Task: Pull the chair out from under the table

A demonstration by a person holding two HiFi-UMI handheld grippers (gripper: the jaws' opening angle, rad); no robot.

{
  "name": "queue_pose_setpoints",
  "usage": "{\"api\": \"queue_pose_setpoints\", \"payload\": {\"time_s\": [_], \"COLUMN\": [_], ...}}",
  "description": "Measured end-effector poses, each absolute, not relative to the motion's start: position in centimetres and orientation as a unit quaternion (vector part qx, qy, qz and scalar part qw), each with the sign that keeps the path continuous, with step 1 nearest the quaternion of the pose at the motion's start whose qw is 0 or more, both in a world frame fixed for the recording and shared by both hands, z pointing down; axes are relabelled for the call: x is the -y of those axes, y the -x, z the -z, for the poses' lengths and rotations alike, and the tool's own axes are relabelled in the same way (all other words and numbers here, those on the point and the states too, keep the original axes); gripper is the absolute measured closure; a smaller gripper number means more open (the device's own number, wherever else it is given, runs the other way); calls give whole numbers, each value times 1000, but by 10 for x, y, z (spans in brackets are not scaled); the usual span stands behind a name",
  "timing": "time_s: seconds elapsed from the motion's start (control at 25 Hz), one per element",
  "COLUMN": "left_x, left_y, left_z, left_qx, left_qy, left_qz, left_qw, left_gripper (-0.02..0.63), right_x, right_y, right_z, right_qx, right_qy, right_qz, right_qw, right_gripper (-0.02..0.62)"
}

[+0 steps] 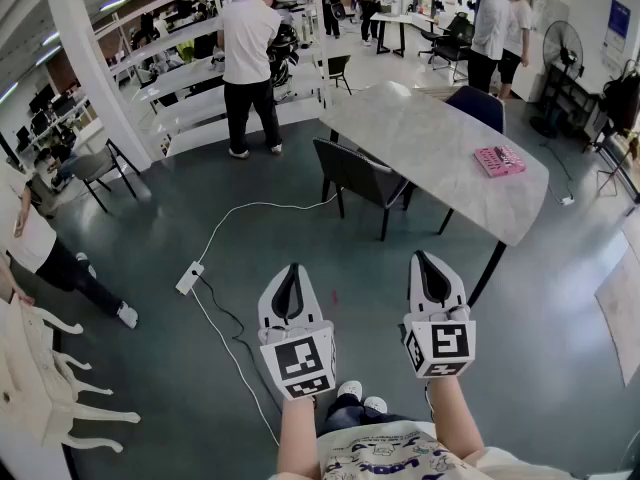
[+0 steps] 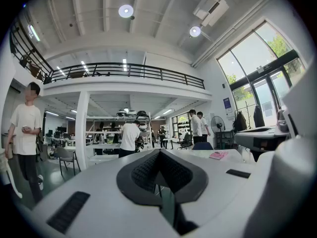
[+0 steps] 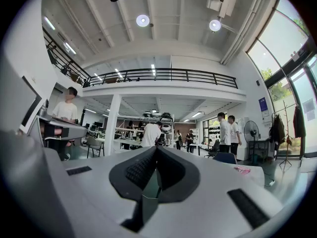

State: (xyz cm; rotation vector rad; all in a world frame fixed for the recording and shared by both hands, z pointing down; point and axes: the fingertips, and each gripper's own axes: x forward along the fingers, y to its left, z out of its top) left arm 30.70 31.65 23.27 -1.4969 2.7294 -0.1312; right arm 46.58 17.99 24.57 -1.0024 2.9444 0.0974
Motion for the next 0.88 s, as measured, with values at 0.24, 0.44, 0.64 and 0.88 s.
{"api": "queue_pose_setpoints", "payload": {"time_s": [0.24,0.44,0.64,0.88], "left_x": [-326,-324,-319,-307], "left_y": [-293,-282,-262,-232], "left_z": [-242,-246,-251,-259], "left_qx": [-876,-875,-869,-864], "left_qy": [481,482,494,502], "left_qz": [42,41,21,14], "left_qw": [12,10,1,-7], "left_gripper": [589,589,588,452], "right_x": [-188,-187,-181,-170], "right_y": [-452,-442,-423,-396], "right_z": [-256,-260,-267,-275], "right_qx": [-946,-946,-946,-947], "right_qy": [323,322,323,320], "right_qz": [-31,-32,-26,-23], "right_qw": [12,10,7,2], "right_gripper": [592,592,591,511]}}
